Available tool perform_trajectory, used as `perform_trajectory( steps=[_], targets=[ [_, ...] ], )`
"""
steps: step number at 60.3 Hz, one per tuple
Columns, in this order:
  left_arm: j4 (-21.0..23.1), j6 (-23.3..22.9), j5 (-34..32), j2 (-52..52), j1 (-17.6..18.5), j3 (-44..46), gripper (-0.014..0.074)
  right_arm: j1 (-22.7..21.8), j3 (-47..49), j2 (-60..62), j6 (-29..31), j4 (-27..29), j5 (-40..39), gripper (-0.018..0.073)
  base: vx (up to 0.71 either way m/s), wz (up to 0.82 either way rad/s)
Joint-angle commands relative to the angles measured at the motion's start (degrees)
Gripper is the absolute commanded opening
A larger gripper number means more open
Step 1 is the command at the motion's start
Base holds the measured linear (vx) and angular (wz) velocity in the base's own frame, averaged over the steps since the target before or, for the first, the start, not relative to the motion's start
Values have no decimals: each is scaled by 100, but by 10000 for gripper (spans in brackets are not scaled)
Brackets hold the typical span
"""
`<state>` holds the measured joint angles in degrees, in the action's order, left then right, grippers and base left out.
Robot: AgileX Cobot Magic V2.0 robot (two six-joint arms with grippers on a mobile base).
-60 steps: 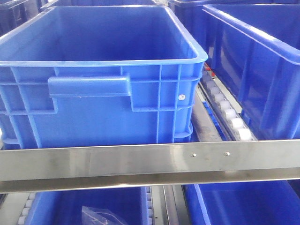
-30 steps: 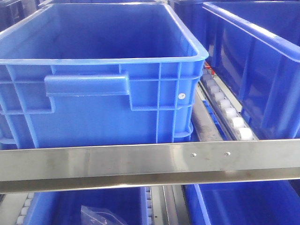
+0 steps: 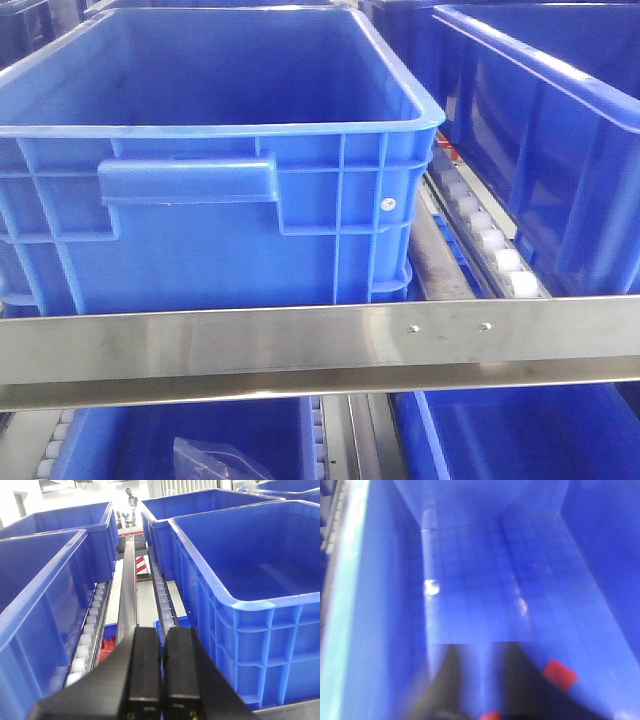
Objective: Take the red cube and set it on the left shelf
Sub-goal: 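Lower the red cube into the blue crate and open the right gripper, then raise the empty right gripper out of the blue crate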
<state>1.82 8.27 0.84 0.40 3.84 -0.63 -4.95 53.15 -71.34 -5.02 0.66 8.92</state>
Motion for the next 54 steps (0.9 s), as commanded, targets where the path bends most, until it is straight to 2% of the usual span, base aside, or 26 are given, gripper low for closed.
perform_trajectory(
  steps=[1, 4, 16, 23, 37, 54],
  targets=[
    [57, 3, -460, -47, 8, -126, 106, -19, -237, 695, 7, -66, -468, 69, 0, 0],
    [57, 3, -460, -47, 8, -126, 106, -19, -581, 1075, 7, -66, -517, 47, 0, 0],
    [57, 3, -460, -47, 8, -126, 106, -19, -1826, 2607, 7, -66, -831, 49, 0, 0],
    [57, 3, -460, -47, 8, -126, 106, -14, -2288, 3353, 7, -66, -758, 49, 0, 0],
    [57, 3, -460, -47, 8, -126, 106, -14, -2517, 4268, 7, -66, -125, 49, 0, 0],
    [57, 3, -460, -47, 8, -126, 106, -14, -2517, 4326, 7, -66, 32, 49, 0, 0]
  ],
)
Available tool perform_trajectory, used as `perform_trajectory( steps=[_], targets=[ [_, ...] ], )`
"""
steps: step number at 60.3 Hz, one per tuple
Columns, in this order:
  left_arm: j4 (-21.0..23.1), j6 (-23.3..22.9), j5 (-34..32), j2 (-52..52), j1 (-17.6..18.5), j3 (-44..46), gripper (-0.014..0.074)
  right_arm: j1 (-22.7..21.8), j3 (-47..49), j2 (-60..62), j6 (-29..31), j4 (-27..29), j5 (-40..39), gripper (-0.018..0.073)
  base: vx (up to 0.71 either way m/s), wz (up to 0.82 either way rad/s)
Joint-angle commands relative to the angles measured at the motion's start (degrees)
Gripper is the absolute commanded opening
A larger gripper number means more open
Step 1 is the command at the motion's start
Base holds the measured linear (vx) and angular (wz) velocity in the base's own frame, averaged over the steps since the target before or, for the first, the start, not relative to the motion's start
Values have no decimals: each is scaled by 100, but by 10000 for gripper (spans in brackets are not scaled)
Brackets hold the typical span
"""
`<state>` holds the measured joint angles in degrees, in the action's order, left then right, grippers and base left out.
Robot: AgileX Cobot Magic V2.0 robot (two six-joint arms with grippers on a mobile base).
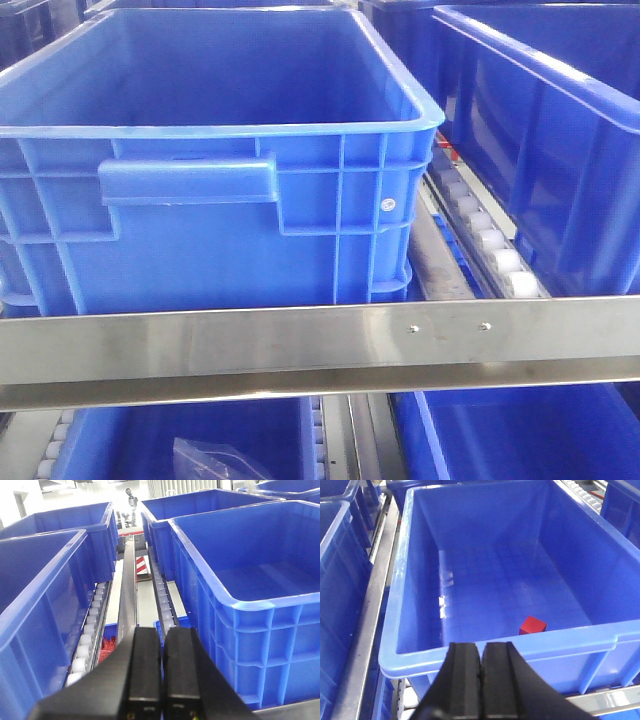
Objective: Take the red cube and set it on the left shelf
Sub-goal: 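Raise the empty right gripper out of the blue crate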
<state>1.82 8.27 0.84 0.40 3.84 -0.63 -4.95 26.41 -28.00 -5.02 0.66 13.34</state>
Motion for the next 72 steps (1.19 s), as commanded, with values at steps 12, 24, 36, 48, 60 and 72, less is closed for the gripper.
perform_trajectory(
  steps=[12, 24, 36, 48, 60, 72],
  targets=[
    [57, 3, -460, -47, 8, -126, 106, -14, 157, -8, 7, -66, -402, 49, 0, 0],
    [57, 3, -460, -47, 8, -126, 106, 35, 145, 103, 7, -66, -387, 49, 0, 0],
    [57, 3, -460, -47, 8, -126, 106, 46, -302, 478, 7, -66, -659, 49, 0, 0],
    [57, 3, -460, -47, 8, -126, 106, 46, -1185, 1188, 7, -66, -1202, 49, 0, 0],
    [57, 3, -460, -47, 8, -126, 106, 46, -1950, 2183, 7, -66, -1504, 49, 0, 0],
    [57, 3, -460, -47, 8, -126, 106, 46, -2361, 2929, 7, -66, -1479, 49, 0, 0]
  ],
)
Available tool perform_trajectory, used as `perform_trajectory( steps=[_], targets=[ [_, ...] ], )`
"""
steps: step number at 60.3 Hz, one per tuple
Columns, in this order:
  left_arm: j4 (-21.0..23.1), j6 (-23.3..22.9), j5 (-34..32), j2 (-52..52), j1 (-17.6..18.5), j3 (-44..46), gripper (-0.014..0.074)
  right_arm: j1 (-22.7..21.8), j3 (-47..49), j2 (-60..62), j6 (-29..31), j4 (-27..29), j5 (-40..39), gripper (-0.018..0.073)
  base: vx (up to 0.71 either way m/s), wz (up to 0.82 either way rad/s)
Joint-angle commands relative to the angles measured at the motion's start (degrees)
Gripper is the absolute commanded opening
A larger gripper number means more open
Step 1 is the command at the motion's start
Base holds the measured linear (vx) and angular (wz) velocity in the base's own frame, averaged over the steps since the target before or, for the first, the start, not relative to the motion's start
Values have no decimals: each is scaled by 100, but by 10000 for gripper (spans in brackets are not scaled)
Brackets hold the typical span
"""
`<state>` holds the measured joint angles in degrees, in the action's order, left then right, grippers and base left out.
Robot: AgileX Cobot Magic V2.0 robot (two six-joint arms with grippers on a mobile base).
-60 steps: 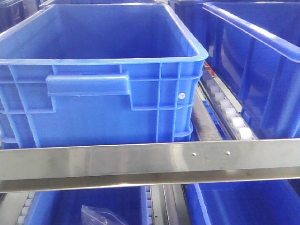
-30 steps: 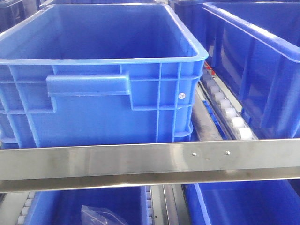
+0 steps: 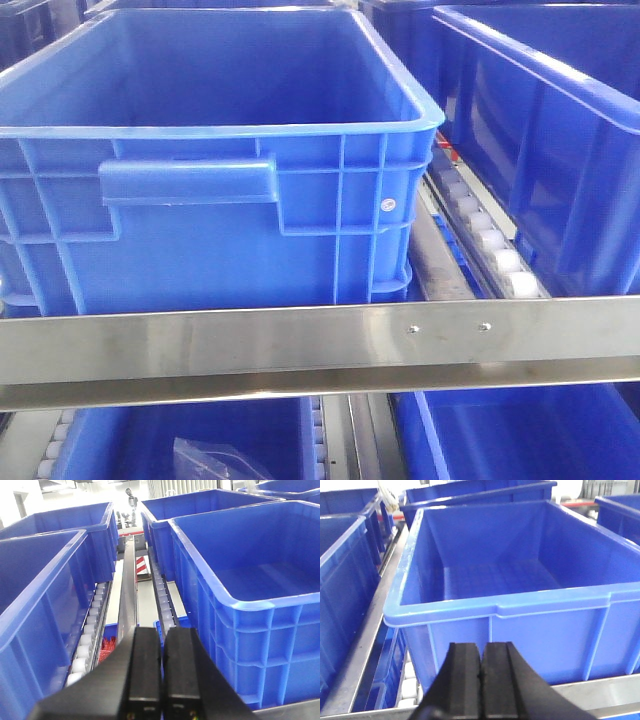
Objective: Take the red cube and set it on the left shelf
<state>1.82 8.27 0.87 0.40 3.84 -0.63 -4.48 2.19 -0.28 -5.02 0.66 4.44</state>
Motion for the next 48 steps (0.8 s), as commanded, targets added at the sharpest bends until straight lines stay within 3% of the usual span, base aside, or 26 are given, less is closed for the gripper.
perform_trajectory(
  steps=[1, 14, 34, 48],
  targets=[
    [57, 3, -464, -47, 8, -126, 106, -1, 41, 187, 7, -66, -589, 49, 0, 0],
    [57, 3, -464, -47, 8, -126, 106, 18, -251, 192, 7, -66, -901, 49, 0, 0],
    [57, 3, -464, -47, 8, -126, 106, 441, -249, 192, 7, -66, -815, 49, 0, 0],
    [57, 3, -464, -47, 8, -126, 106, 452, -249, 192, 7, -66, -790, 49, 0, 0]
  ],
)
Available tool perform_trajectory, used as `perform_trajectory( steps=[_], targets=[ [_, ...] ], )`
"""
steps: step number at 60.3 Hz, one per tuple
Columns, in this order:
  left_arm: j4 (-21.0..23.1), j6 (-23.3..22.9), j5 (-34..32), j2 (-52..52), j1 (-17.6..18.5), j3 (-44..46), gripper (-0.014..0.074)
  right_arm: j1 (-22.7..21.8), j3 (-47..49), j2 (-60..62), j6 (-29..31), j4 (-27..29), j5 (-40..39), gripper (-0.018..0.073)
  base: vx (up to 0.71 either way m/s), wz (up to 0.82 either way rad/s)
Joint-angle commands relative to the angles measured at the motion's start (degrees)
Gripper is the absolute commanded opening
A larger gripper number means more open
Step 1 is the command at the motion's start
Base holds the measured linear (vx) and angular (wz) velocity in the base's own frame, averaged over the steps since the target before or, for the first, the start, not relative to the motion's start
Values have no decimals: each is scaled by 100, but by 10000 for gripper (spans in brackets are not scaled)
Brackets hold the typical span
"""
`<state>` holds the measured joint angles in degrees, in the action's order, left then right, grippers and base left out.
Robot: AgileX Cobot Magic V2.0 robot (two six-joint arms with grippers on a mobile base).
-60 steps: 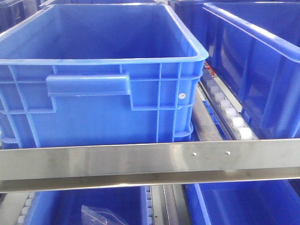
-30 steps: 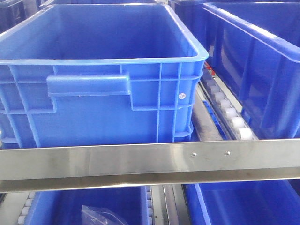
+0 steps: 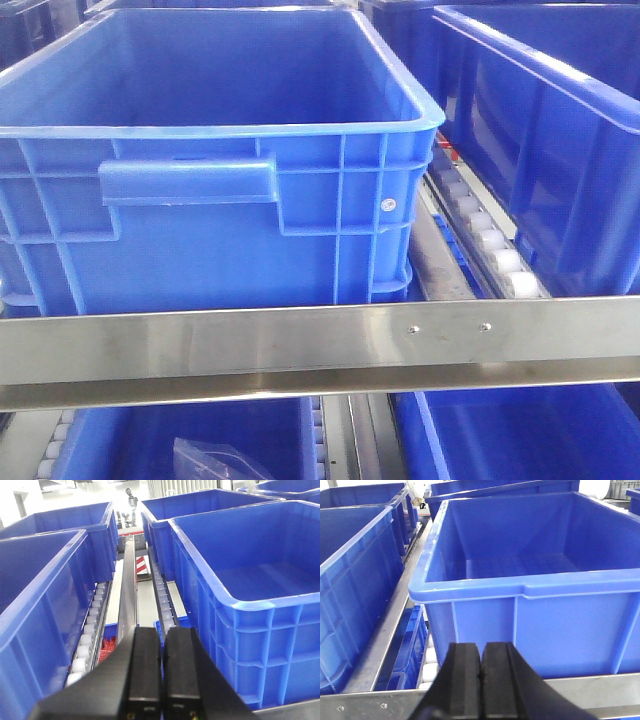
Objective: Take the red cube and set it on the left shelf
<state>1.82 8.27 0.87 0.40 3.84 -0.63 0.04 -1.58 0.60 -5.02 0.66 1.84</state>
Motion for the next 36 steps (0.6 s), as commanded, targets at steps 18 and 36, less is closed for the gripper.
perform_trajectory(
  steps=[18, 36],
  targets=[
    [57, 3, -464, -47, 8, -126, 106, 0, 128, 105, 7, -66, -530, 49, 0, 0],
    [57, 3, -464, -47, 8, -126, 106, 0, 128, 105, -267, -528, -499, 49, 0, 0]
  ],
)
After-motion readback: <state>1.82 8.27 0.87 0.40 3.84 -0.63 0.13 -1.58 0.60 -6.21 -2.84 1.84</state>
